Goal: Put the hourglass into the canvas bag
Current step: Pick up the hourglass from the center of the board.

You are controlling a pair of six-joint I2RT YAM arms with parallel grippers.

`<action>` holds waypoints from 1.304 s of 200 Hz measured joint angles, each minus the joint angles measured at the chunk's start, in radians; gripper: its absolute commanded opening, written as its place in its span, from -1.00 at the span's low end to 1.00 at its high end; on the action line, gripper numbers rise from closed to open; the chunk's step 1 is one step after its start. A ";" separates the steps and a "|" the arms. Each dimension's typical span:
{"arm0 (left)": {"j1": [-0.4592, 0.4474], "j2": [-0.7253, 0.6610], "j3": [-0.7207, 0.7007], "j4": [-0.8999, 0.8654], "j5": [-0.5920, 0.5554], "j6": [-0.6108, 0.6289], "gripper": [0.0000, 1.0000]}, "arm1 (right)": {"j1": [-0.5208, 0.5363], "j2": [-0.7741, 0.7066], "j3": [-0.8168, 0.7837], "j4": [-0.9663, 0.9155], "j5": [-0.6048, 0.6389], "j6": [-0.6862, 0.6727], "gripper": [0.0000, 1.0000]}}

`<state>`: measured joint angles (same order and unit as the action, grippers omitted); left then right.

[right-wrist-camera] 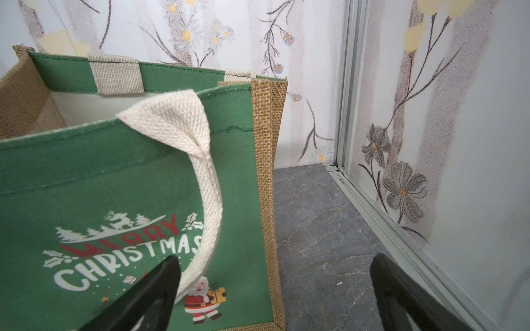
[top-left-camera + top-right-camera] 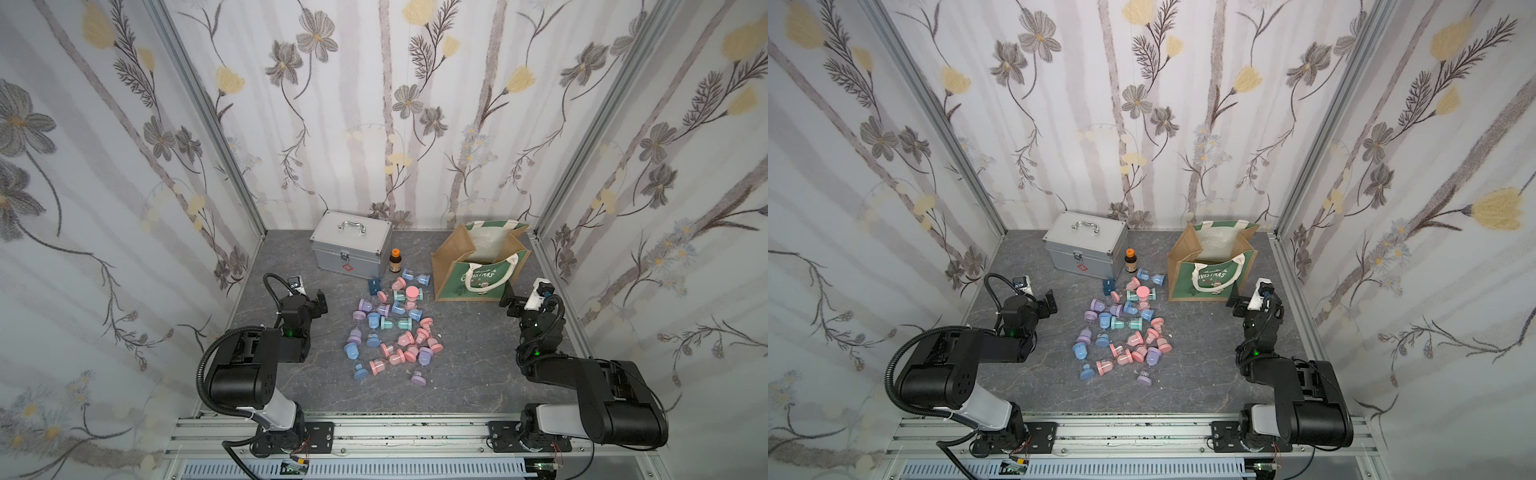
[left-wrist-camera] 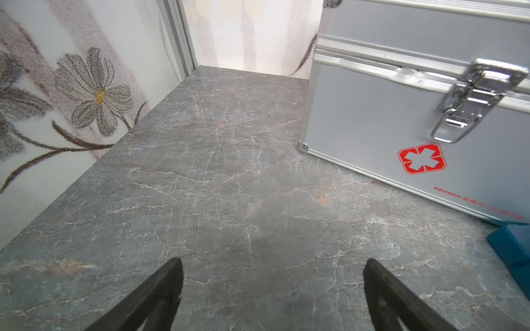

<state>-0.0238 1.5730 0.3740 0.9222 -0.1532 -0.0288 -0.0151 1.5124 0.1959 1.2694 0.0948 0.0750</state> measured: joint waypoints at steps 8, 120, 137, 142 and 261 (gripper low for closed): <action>0.000 0.000 0.000 0.000 0.000 0.000 1.00 | 0.000 0.000 0.000 0.000 0.000 0.000 1.00; 0.000 -0.109 -0.161 0.173 -0.012 -0.001 1.00 | -0.003 -0.302 -0.157 0.074 0.120 0.056 1.00; 0.000 -0.209 -0.154 0.132 -0.014 -0.002 1.00 | -0.003 -0.393 -0.122 -0.036 0.135 0.081 1.00; 0.000 -0.244 -0.146 0.105 -0.015 -0.003 1.00 | -0.005 -0.420 -0.107 -0.077 0.137 0.089 1.00; 0.010 -0.752 -0.050 -0.528 -0.048 -0.505 1.00 | 0.031 -0.636 0.168 -0.878 0.008 0.463 1.00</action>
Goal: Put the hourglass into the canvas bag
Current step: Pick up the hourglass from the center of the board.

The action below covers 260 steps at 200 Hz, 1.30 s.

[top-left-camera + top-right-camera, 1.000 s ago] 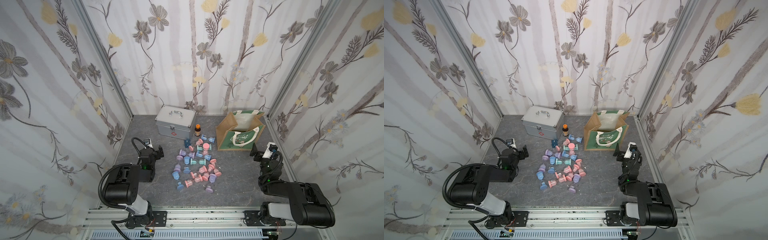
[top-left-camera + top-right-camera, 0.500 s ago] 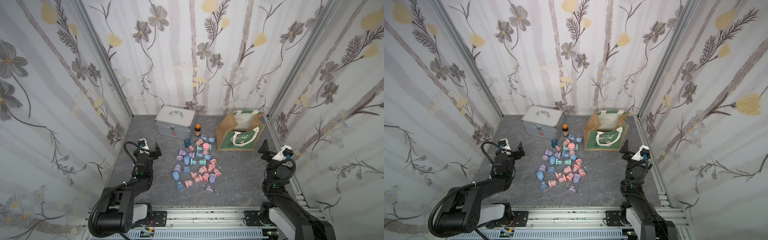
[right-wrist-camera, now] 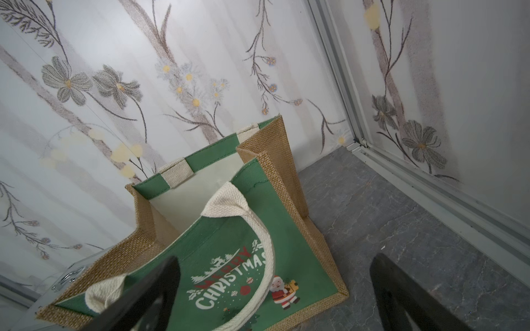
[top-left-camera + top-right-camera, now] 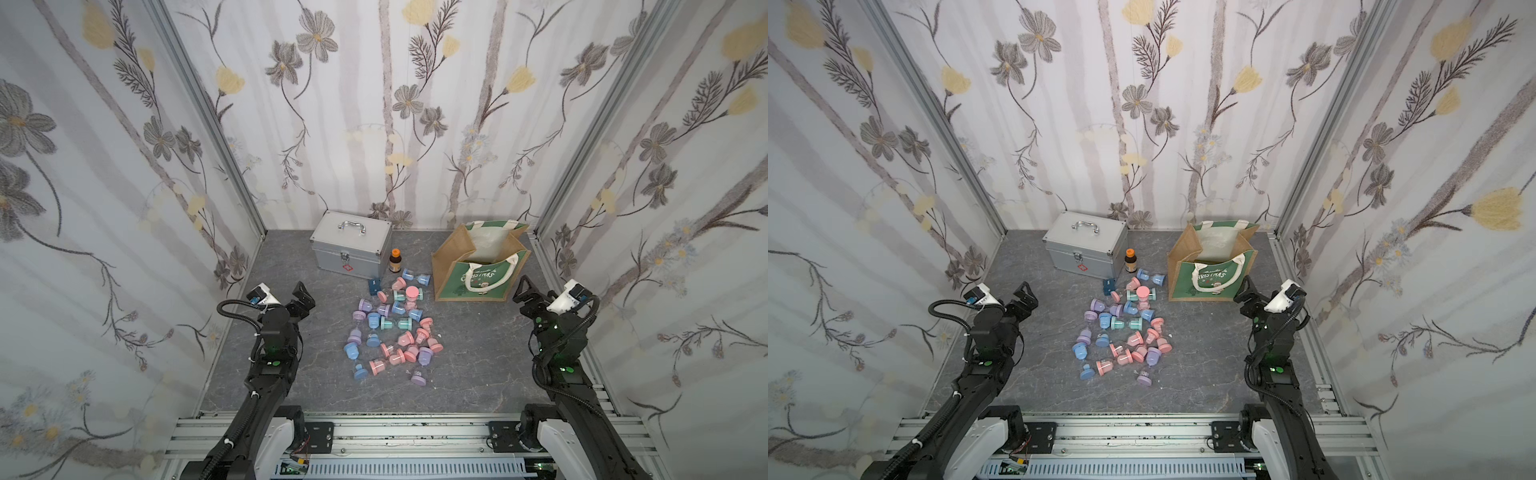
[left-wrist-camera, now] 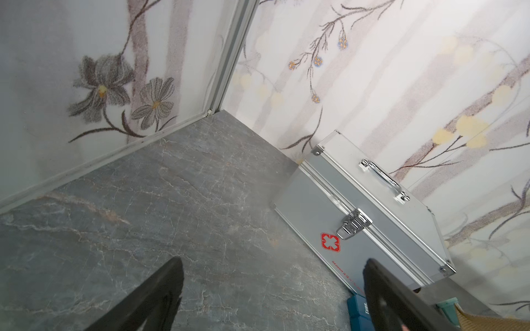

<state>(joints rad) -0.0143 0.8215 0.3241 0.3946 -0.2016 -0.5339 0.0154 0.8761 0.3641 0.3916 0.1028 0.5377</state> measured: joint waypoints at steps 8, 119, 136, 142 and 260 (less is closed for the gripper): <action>0.000 -0.011 0.026 -0.047 0.001 -0.022 1.00 | 0.023 0.006 0.026 -0.045 0.002 0.001 1.00; -0.172 0.062 0.282 -0.520 0.128 -0.146 1.00 | 0.622 0.307 0.445 -0.508 0.252 0.072 1.00; -0.230 0.080 0.293 -0.547 0.132 -0.147 1.00 | 0.696 0.400 0.534 -0.528 0.284 0.077 1.00; -0.254 0.089 0.299 -0.553 0.132 -0.147 1.00 | 0.717 0.432 0.562 -0.535 0.296 0.079 1.00; -0.557 0.235 0.318 -0.519 0.091 -0.121 1.00 | 0.777 1.022 0.989 -0.692 0.270 0.109 0.87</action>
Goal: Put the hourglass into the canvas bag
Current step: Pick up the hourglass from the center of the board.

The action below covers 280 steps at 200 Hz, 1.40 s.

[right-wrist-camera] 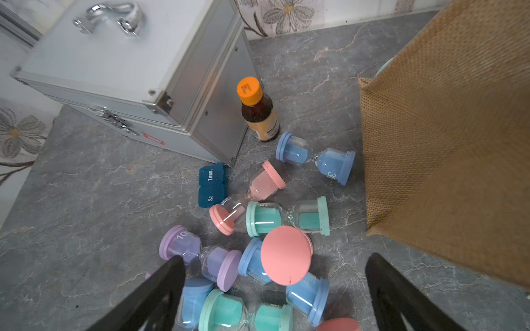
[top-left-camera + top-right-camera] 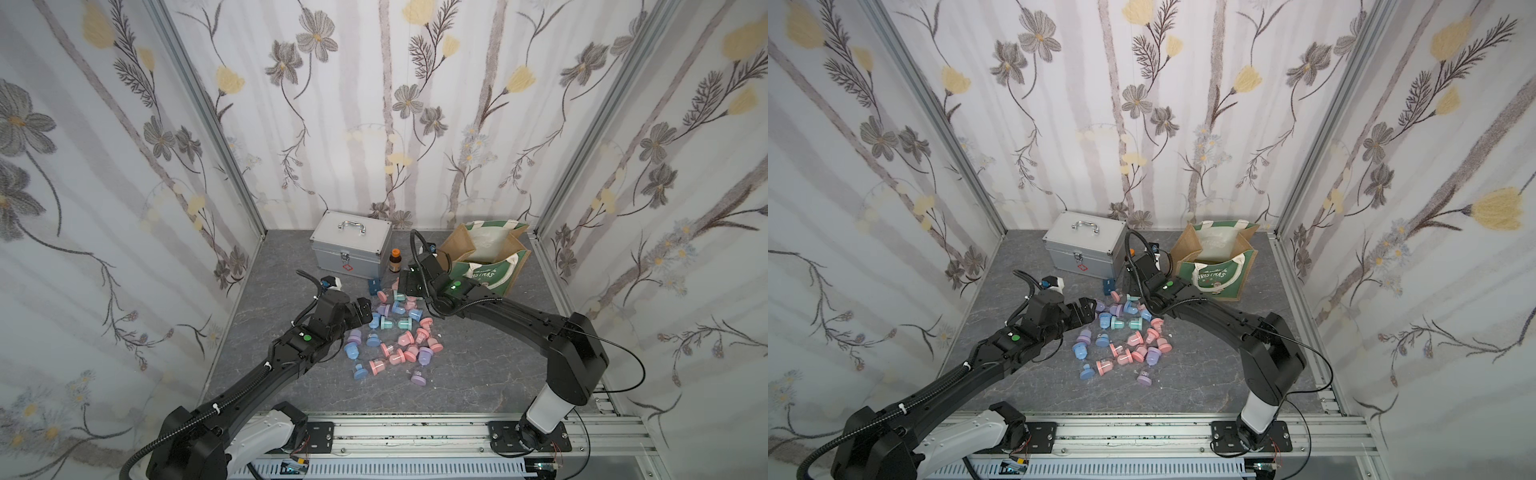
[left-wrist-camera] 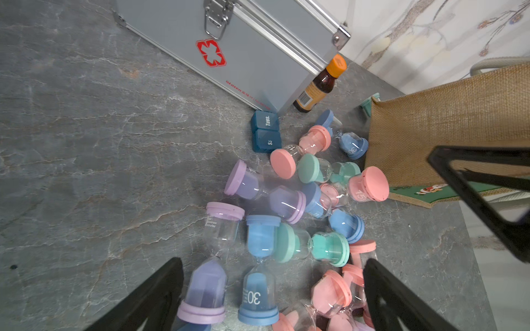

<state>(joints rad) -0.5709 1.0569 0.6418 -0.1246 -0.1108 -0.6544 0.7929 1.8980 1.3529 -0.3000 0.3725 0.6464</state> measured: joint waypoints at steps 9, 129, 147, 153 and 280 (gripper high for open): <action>-0.009 0.011 -0.009 0.014 0.000 -0.001 1.00 | -0.005 0.030 0.017 -0.007 -0.009 0.000 0.82; -0.078 0.136 0.026 0.074 -0.013 -0.011 1.00 | -0.023 0.189 0.075 -0.034 -0.068 0.007 0.27; -0.078 0.135 0.026 0.074 -0.016 -0.011 1.00 | -0.045 0.198 0.076 -0.037 -0.055 0.008 0.20; -0.078 0.135 0.026 0.074 -0.016 -0.011 1.00 | -0.047 0.200 0.076 -0.038 -0.048 0.008 0.17; -0.080 0.126 0.035 0.074 -0.021 -0.007 1.00 | -0.035 0.230 0.097 -0.044 -0.030 -0.005 -0.31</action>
<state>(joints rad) -0.6510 1.1831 0.6765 -0.0502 -0.1314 -0.6617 0.7574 2.1284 1.4502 -0.3443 0.3428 0.6418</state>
